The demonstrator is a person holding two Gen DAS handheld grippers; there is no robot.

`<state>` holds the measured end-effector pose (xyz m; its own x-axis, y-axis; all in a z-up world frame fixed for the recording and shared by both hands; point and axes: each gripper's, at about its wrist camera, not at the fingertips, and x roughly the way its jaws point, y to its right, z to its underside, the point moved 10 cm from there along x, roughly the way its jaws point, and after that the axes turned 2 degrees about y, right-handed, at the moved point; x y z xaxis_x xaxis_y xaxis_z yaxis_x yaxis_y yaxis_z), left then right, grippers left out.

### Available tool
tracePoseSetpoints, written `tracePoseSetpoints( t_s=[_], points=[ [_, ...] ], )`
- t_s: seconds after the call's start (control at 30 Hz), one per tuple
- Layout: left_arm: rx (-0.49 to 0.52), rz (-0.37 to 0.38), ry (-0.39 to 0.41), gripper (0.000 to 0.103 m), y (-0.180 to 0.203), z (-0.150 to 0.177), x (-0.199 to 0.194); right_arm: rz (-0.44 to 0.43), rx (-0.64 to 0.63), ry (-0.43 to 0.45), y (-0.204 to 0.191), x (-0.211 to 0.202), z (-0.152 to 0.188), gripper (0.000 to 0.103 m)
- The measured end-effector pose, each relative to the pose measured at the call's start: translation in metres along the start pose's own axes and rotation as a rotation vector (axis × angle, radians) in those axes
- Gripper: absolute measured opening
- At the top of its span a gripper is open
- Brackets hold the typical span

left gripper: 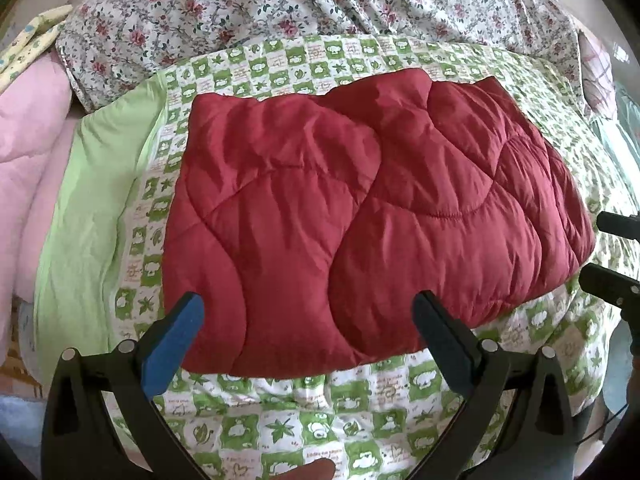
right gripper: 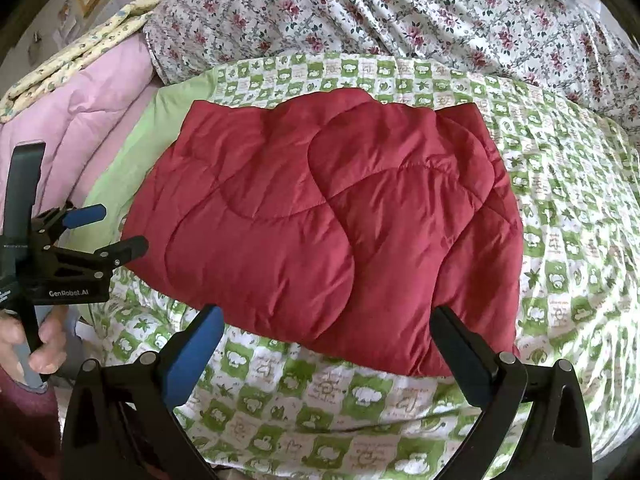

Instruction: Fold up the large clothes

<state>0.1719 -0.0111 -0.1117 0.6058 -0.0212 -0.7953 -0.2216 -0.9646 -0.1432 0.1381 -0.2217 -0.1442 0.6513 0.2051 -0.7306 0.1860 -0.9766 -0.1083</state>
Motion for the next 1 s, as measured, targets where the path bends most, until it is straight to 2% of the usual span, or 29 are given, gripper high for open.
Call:
tracePoseSetpoints(
  t_s=[0.57, 1.0],
  points=[
    [-0.007, 0.008, -0.006, 0.103, -0.001, -0.012, 0.018, -0.004, -0.022, -0.027, 0.002, 0.028, -0.022, 0.103],
    [-0.008, 0.002, 0.004, 0.103, -0.004, -0.019, 0.022, -0.001, -0.039, -0.020, 0.002, 0.031, -0.034, 0.103]
  ],
)
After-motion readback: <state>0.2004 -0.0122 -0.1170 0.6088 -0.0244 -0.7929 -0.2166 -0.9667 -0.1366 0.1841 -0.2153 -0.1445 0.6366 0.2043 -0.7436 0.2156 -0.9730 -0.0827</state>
